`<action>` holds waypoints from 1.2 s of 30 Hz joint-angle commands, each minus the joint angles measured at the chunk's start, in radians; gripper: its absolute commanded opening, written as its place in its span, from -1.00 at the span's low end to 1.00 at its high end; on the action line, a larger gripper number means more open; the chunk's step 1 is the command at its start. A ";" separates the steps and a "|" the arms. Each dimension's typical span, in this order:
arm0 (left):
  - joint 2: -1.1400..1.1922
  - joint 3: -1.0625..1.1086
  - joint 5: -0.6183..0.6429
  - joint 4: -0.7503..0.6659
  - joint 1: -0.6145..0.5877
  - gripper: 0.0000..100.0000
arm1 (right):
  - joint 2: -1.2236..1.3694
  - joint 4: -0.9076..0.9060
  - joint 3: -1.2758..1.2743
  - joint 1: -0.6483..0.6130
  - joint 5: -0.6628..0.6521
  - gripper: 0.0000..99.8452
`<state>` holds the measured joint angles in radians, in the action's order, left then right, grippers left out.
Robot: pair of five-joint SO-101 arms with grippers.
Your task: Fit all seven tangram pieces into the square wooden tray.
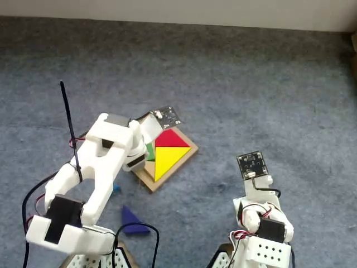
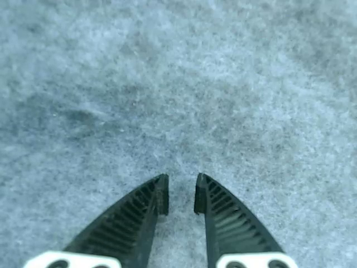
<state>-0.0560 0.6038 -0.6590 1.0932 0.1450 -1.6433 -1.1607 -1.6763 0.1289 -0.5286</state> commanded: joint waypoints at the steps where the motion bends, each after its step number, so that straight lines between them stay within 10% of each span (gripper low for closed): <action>1: -0.120 -0.008 0.008 0.049 0.027 -0.71 | -0.002 0.019 -0.065 0.015 -0.006 -0.82; 10: -0.357 0.004 0.098 0.063 0.028 -0.71 | -0.002 0.019 -0.065 0.015 -0.006 -0.82; 23: -0.171 0.220 0.155 -0.491 -0.016 -0.71 | -0.002 0.019 -0.065 0.015 -0.006 -0.82; 36: -0.073 0.216 0.021 -0.393 0.079 -0.71 | -0.002 0.019 -0.065 0.015 -0.006 -0.82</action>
<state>-0.1235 0.8124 -0.6176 0.6437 0.1849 -1.6433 -1.1607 -1.6763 0.1289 -0.5286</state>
